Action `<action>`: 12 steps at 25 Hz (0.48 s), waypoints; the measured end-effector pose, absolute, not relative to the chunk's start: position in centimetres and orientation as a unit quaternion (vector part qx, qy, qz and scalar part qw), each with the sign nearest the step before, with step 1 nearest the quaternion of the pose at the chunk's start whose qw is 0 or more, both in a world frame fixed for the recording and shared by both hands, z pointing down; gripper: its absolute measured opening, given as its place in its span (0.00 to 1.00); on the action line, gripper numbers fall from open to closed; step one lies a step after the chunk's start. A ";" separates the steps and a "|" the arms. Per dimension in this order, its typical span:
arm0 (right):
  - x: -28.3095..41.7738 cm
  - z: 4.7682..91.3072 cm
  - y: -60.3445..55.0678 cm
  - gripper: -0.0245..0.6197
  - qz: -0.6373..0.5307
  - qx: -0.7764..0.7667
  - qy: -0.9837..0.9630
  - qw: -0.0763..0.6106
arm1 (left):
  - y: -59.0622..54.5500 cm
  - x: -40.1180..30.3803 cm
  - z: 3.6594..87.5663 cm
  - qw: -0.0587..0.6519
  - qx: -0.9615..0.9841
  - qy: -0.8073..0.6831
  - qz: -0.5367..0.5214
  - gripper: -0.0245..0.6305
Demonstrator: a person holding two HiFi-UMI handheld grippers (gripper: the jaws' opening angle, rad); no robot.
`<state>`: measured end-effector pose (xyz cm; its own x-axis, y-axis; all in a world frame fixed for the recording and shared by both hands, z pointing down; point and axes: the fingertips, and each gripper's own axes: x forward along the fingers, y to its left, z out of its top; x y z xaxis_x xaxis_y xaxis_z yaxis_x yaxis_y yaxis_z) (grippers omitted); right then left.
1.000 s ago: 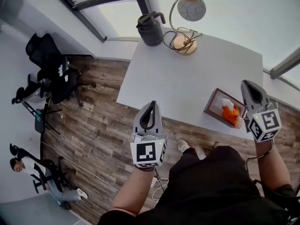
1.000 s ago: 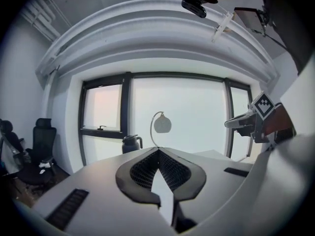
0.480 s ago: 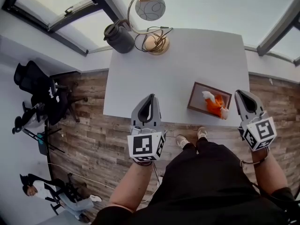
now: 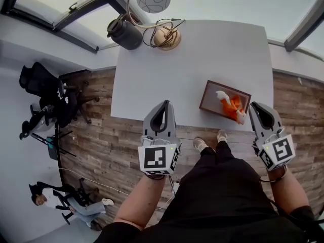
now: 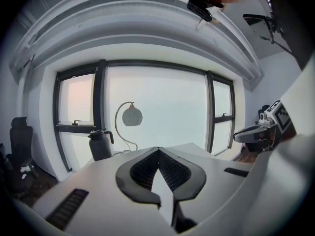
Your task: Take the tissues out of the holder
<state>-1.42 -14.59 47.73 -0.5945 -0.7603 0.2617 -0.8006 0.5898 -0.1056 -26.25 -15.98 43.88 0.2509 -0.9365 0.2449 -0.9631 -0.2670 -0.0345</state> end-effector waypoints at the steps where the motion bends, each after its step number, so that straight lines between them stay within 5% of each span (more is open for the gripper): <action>1: -1.5 48.0 -14.3 0.05 0.109 0.438 -0.887 0.095 | -15.7 -26.1 44.2 0.063 0.788 -0.602 0.112 0.04; 12: -2.5 50.5 -12.6 0.17 0.098 0.417 -0.897 0.114 | -15.7 -25.9 46.1 0.075 0.788 -0.600 0.114 0.04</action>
